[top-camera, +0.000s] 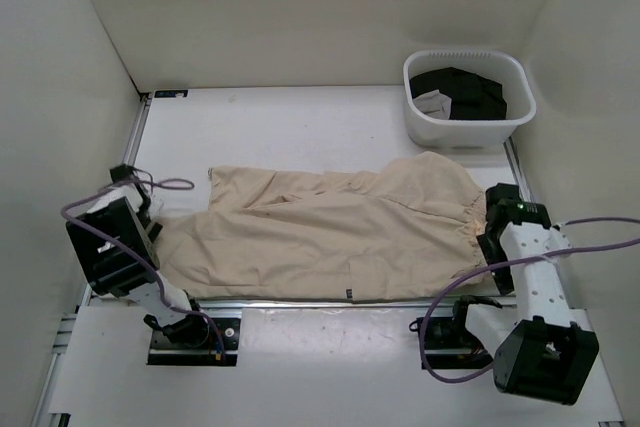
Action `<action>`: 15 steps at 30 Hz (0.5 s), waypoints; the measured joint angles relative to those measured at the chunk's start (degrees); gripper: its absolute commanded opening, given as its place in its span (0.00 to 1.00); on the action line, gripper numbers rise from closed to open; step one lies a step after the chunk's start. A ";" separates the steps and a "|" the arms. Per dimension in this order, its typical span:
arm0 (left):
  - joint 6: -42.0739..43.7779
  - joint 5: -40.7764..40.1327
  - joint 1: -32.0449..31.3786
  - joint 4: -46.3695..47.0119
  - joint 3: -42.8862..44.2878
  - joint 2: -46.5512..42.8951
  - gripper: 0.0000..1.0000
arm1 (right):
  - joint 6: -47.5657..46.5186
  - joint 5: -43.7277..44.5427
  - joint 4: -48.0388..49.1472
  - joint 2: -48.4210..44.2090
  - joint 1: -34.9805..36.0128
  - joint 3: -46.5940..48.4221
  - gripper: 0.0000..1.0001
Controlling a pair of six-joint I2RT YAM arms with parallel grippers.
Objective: Fold and stack the trousers
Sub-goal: Flatten the trousers out
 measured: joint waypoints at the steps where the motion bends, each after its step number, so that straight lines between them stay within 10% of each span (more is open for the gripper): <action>1: -0.81 2.45 0.07 -1.99 3.65 0.00 1.00 | -1.03 1.03 -0.79 0.79 0.00 1.97 0.99; 15: -11.76 30.32 -9.49 -18.21 47.80 15.06 1.00 | -30.80 1.90 14.38 18.21 -0.59 26.05 0.99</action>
